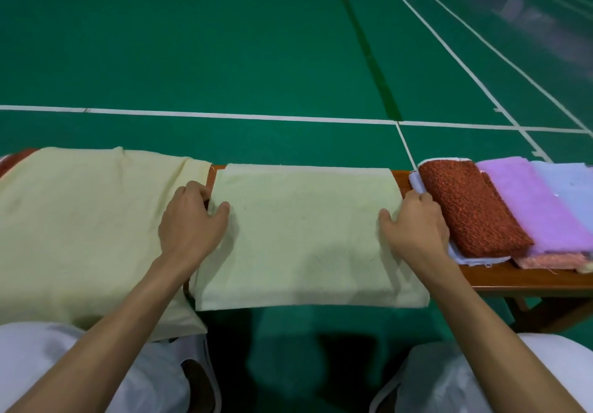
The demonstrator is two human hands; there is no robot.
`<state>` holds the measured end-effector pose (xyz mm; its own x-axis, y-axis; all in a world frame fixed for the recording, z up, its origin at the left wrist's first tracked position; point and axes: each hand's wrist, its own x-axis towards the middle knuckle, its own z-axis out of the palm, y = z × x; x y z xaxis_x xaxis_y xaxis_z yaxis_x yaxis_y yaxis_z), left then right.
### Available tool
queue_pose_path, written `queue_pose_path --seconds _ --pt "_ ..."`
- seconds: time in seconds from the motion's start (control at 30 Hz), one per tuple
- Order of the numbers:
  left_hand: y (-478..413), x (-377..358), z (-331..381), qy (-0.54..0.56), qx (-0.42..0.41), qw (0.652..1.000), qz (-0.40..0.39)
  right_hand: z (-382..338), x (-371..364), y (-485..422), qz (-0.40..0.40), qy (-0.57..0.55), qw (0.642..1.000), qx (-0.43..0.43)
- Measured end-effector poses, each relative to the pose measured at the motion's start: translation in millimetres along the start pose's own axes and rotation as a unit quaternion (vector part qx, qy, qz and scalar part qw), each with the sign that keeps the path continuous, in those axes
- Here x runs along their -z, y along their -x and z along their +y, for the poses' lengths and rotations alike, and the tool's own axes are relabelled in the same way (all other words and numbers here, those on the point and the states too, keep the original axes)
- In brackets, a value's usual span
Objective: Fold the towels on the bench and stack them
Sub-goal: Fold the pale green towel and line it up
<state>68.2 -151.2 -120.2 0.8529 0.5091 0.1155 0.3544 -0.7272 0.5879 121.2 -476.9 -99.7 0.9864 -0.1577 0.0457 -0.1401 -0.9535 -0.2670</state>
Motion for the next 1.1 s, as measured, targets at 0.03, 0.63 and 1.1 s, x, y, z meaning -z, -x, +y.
queue_pose_path --seconds 0.03,0.63,1.1 --pt "-0.8 0.5 0.5 -0.007 0.013 1.0 -0.006 -1.0 1.1 -0.6 -0.01 0.018 1.0 -0.007" --pt "-21.3 52.2 13.6 0.362 0.143 0.902 -0.187 13.1 40.6 -15.0 -0.106 -0.535 0.838 -0.034" --pt "-23.4 102.2 7.2 0.252 -0.099 0.936 -0.227 51.5 100.0 -15.3 -0.088 -0.374 0.914 0.13"
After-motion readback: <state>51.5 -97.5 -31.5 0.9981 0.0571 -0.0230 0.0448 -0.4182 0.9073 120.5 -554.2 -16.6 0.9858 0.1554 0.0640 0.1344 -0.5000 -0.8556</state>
